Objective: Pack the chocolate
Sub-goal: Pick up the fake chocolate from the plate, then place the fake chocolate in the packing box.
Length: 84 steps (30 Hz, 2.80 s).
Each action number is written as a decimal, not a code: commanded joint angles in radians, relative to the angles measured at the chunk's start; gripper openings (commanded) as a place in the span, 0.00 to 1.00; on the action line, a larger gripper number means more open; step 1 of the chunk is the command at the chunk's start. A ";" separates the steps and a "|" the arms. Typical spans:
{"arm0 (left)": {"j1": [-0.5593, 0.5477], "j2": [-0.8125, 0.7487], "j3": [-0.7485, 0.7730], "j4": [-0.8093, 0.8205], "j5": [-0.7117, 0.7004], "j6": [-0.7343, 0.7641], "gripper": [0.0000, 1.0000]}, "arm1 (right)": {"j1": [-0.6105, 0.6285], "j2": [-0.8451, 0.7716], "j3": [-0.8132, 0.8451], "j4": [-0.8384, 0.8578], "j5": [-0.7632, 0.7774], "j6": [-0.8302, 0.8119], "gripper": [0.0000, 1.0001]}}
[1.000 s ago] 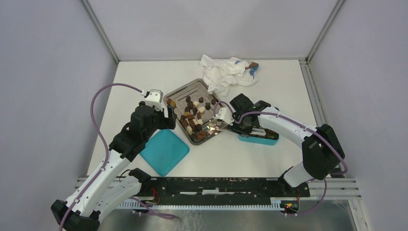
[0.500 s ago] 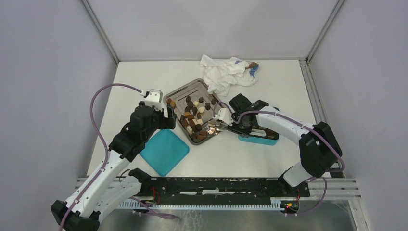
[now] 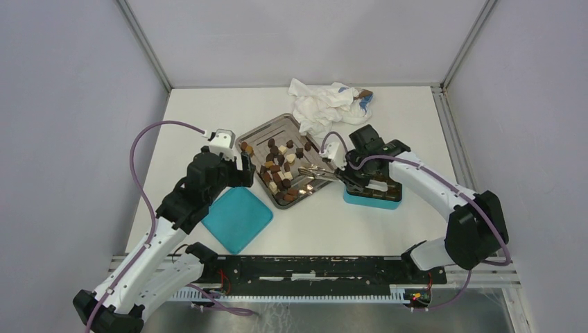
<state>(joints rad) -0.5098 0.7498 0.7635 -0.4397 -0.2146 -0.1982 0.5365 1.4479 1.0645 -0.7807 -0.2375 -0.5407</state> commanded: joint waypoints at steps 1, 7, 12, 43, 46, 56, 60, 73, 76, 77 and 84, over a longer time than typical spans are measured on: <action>0.008 -0.015 0.021 0.038 0.088 0.071 0.89 | -0.081 -0.081 -0.018 0.042 -0.188 -0.024 0.02; 0.007 -0.005 0.020 0.158 0.417 -0.072 0.89 | -0.266 -0.185 -0.049 0.050 -0.332 -0.050 0.01; -0.042 0.073 -0.047 0.387 0.509 -0.394 0.80 | -0.456 -0.262 -0.111 0.087 -0.454 -0.056 0.01; -0.550 0.738 0.170 0.568 -0.067 -0.310 0.63 | -0.788 -0.389 -0.170 -0.217 -0.328 -0.428 0.05; -0.550 0.649 0.116 0.536 -0.105 -0.300 0.63 | -0.787 -0.383 -0.178 -0.227 -0.312 -0.439 0.06; -0.551 0.404 -0.079 0.489 -0.166 -0.369 0.64 | -0.785 -0.316 -0.187 -0.202 -0.284 -0.438 0.09; -0.550 0.366 -0.099 0.482 -0.181 -0.376 0.65 | -0.768 -0.298 -0.194 -0.196 -0.286 -0.430 0.11; -0.551 0.334 -0.103 0.466 -0.194 -0.366 0.65 | -0.708 -0.253 -0.209 -0.121 -0.244 -0.366 0.21; -0.551 0.332 -0.105 0.466 -0.196 -0.366 0.65 | -0.701 -0.247 -0.207 -0.110 -0.239 -0.359 0.24; -0.551 0.332 -0.105 0.466 -0.196 -0.366 0.65 | -0.699 -0.247 -0.206 -0.110 -0.238 -0.357 0.26; -0.550 0.336 -0.101 0.466 -0.195 -0.363 0.65 | -0.683 -0.244 -0.204 -0.103 -0.235 -0.345 0.33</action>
<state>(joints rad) -1.0561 1.1007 0.6640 0.0090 -0.3851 -0.5571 -0.1562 1.2076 0.8528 -0.9192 -0.4675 -0.9024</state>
